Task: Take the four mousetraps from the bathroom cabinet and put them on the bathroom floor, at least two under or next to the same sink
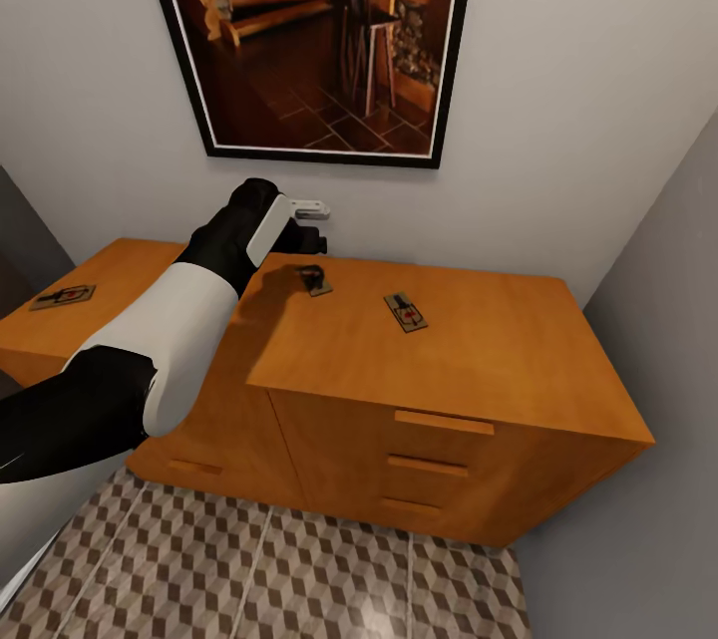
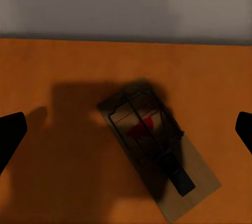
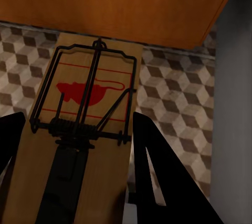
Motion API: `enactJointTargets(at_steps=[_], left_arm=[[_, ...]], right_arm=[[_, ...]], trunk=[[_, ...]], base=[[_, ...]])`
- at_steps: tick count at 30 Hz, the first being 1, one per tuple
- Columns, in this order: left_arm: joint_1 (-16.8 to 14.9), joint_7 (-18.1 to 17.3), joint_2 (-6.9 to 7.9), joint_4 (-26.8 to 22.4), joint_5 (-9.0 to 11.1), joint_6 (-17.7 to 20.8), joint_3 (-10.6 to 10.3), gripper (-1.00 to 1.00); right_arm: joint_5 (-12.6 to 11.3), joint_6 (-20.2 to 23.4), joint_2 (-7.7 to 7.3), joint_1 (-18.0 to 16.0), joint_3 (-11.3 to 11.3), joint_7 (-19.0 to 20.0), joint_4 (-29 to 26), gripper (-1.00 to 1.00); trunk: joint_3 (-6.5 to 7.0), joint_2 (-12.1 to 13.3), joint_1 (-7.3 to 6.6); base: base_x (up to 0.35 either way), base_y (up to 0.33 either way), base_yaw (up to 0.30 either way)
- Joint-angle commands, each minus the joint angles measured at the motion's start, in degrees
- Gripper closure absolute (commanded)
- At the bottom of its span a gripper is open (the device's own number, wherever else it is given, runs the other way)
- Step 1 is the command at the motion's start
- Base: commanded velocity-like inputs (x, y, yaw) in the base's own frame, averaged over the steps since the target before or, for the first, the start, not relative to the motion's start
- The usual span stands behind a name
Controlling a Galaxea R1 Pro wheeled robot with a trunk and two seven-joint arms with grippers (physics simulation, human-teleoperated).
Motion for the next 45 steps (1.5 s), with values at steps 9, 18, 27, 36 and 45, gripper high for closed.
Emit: enactJointTargets(at_steps=[9, 18, 27, 36, 45], left_arm=[[-0.03, 0.52, 0.03, -0.06, 0.61, 0.16, -0.24, -1.00], [0.26, 0.51, 0.03, -0.03, 0.61, 0.16, -0.24, -1.00], [0.65, 0.51, 0.03, 0.09, 0.61, 0.16, -0.24, -1.00], [1.27, 0.51, 0.00, 0.28, 0.61, 0.16, -0.29, -1.00], [1.56, 0.45, -0.05, 0.31, 0.61, 0.16, -2.42, -1.00]], right_arm=[[0.26, -0.13, 0.02, -0.01, -0.47, 0.31, -0.02, 1.00], [0.26, -0.13, 0.00, -0.01, -0.47, 0.31, -0.02, 1.00], [0.26, -0.13, 0.02, -0.01, -0.47, 0.31, -0.02, 1.00], [0.26, -0.13, 0.07, -0.01, -0.47, 0.31, -0.02, 1.00], [0.26, -0.13, 0.04, -0.01, -0.47, 0.31, -0.02, 1.00]], trunk=[[-0.53, -0.02, 0.00], [-0.96, -0.02, 0.00], [-0.98, -0.02, 0.00], [-0.98, -0.02, 0.00], [-0.98, -0.02, 0.00]], base=[[0.000, 0.000, 0.000], [0.000, 0.000, 0.000], [0.000, 0.000, 0.000], [0.000, 0.000, 0.000], [0.000, 0.000, 0.000]])
